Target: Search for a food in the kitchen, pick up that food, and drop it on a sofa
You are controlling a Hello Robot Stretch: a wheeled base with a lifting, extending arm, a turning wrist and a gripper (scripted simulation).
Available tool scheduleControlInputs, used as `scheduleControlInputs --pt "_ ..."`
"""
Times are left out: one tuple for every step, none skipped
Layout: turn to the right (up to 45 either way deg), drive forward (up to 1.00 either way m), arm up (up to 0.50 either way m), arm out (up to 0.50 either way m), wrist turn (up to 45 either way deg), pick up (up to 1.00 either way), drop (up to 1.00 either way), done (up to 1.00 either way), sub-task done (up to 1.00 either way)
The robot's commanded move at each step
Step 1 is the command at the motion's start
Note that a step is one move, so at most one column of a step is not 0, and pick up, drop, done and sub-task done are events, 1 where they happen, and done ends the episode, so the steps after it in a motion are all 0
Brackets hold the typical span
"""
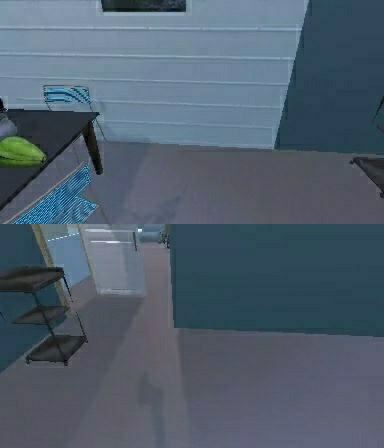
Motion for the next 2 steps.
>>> scheduleControlInputs --pt "0.0 0.25 0.00 0.00 0.0 0.00 0.00 0.00 0.00" --pt "-45.0 0.00 0.00 0.00 0.0 0.00 0.00 0.00 0.00"
